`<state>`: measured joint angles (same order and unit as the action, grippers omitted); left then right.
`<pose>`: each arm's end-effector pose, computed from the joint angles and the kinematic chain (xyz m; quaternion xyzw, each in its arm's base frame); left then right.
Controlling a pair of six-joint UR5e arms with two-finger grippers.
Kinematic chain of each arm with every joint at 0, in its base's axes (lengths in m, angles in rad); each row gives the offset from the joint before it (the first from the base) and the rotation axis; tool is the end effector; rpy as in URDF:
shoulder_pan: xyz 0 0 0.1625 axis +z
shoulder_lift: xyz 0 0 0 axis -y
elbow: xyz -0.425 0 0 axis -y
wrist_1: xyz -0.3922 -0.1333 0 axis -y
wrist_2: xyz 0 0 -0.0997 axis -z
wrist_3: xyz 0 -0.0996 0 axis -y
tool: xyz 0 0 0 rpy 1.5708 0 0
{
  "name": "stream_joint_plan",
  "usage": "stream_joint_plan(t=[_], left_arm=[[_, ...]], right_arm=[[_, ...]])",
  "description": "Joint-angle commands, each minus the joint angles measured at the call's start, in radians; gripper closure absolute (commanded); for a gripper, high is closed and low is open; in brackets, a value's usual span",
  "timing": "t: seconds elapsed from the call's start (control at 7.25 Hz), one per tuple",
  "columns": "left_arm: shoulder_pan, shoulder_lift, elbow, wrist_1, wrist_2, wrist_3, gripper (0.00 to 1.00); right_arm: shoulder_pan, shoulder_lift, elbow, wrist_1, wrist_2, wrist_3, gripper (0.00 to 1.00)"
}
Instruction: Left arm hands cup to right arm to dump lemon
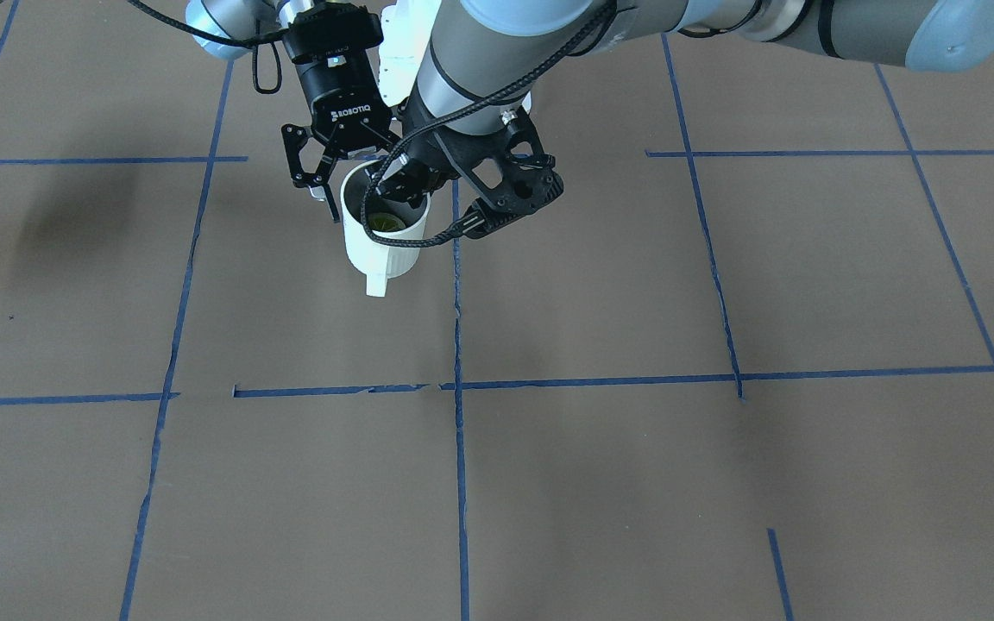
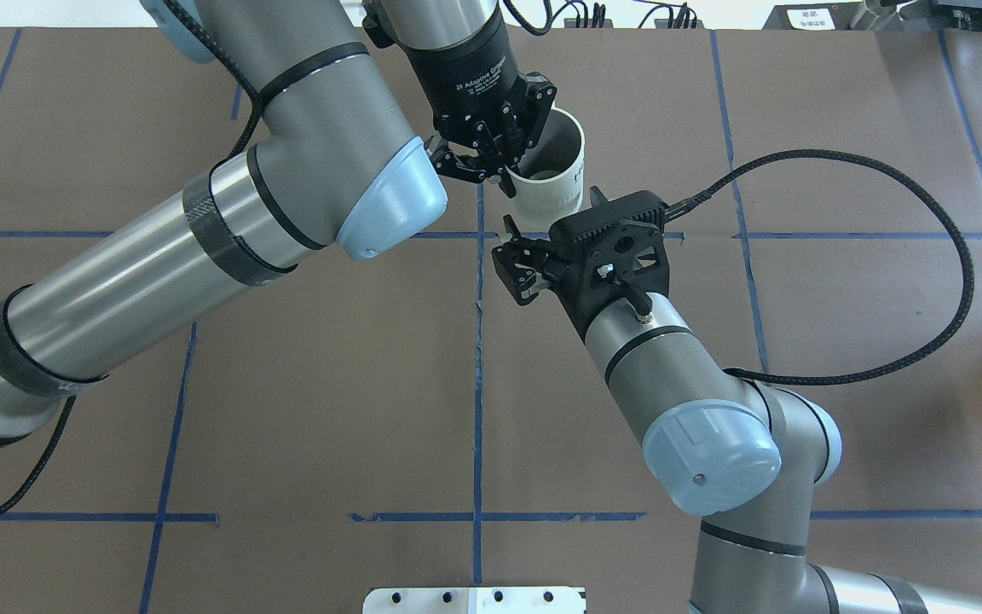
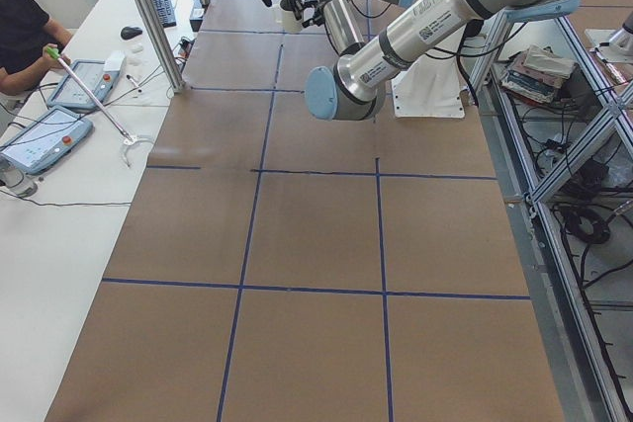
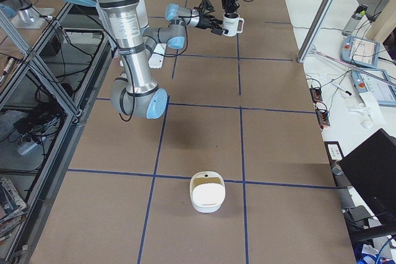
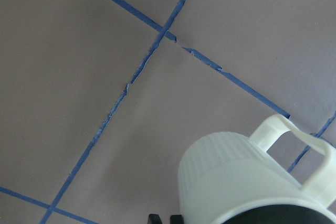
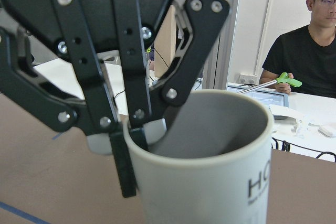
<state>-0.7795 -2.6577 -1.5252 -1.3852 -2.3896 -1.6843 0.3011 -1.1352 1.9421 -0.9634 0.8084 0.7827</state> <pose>0.4489 -0.5288 -0.0089 -0.2179 0.4781 -0.2114 0.8242 -0.4532 -0.3524 0.1773 0.5543 -0.3693 0.0644 0.7431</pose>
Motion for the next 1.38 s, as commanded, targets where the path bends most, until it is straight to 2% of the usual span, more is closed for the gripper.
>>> stream_joint_plan(t=[0.0,0.28,0.41,0.55,0.69,0.83,1.1,1.24], left_arm=[[0.008,0.005,-0.013,0.002,0.000,-0.037,0.97],[0.029,0.008,-0.042,0.024,0.000,-0.040,0.97],[0.034,0.010,-0.061,0.037,0.000,-0.040,0.93],[0.034,0.010,-0.067,0.037,0.000,-0.040,0.88],[0.034,0.010,-0.069,0.037,-0.002,-0.040,0.71],[0.034,0.012,-0.099,0.035,0.009,-0.043,0.01],[0.025,0.016,-0.168,0.034,0.007,-0.049,0.00],[-0.024,0.016,-0.203,0.031,0.007,-0.051,0.00]], right_arm=[[0.003,0.000,0.000,0.002,0.000,-0.011,0.01],[0.003,0.000,0.000,0.002,0.000,-0.011,0.01],[0.003,0.000,-0.002,0.002,0.000,-0.013,0.02],[0.003,0.000,-0.002,0.000,0.000,-0.013,0.22],[0.003,-0.003,-0.008,-0.002,0.002,-0.014,0.51],[0.000,-0.002,-0.015,-0.003,0.000,-0.014,0.65],[0.000,-0.002,-0.014,-0.005,-0.003,-0.014,0.75],[0.007,-0.002,-0.008,-0.003,-0.003,-0.016,0.75]])
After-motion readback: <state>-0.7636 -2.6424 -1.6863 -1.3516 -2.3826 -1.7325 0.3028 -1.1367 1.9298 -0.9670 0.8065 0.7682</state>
